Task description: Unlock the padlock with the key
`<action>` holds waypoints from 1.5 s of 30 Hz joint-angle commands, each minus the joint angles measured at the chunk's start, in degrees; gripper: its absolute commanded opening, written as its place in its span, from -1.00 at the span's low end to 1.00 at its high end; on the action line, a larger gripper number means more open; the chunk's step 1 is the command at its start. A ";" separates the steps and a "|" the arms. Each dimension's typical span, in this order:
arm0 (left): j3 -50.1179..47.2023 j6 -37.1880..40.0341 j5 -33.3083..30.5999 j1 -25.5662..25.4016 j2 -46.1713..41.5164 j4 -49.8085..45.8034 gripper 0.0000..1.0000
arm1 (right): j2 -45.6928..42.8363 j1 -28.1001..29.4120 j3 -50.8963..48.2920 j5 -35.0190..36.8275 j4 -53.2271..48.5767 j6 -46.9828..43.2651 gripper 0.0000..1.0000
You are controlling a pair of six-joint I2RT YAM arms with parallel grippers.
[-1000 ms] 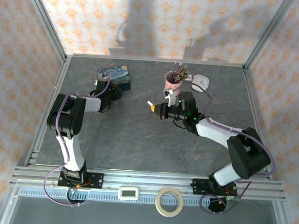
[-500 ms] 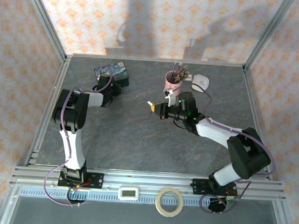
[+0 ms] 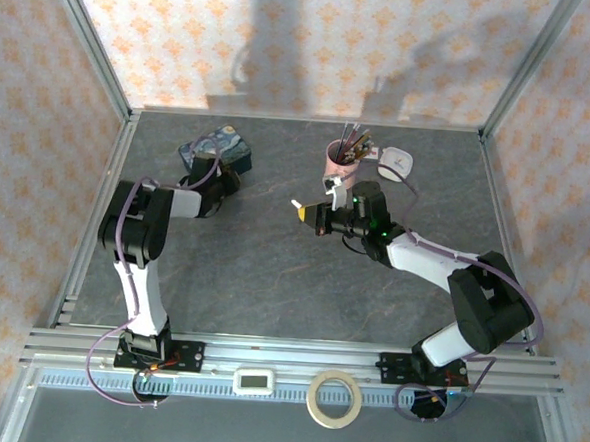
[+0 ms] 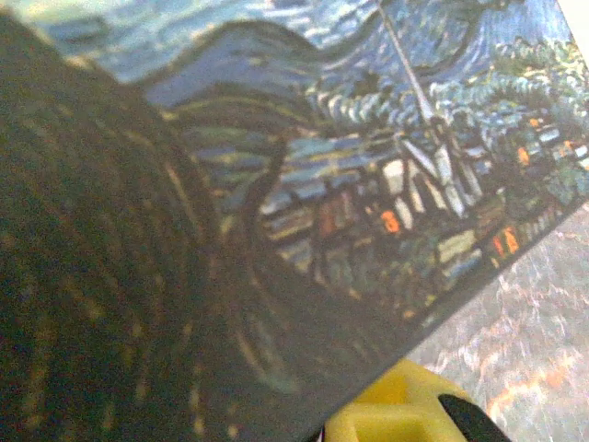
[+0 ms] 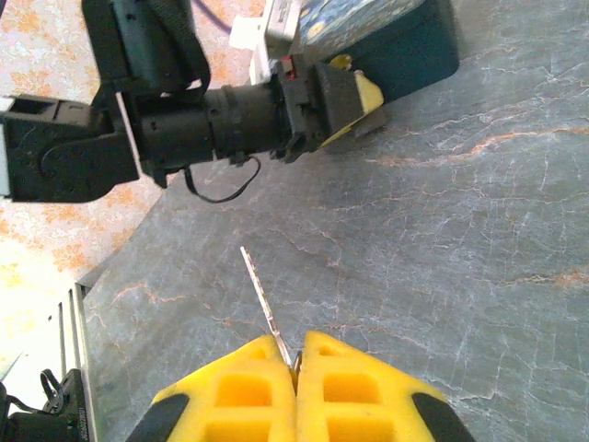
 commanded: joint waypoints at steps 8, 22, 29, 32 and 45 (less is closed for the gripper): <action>-14.66 -1.72 1.98 -1.35 -10.50 -1.25 -1.00 | 0.84 -0.30 0.07 -0.15 2.25 -0.41 -1.00; -20.75 -20.28 17.48 -5.04 -19.06 12.71 -1.00 | 7.41 0.91 -4.63 -2.09 15.55 9.39 -1.00; -23.72 -31.17 20.07 -7.78 -19.01 25.17 -1.00 | 13.38 4.65 -5.09 -1.83 23.72 15.29 -1.00; -24.13 -32.19 19.42 -8.65 -19.35 26.24 -1.00 | 15.23 5.03 -5.95 -2.83 29.23 19.06 -1.00; -25.77 -35.39 19.19 -11.24 -19.30 32.07 -1.00 | 21.44 5.44 -3.57 -4.21 33.64 22.82 -1.00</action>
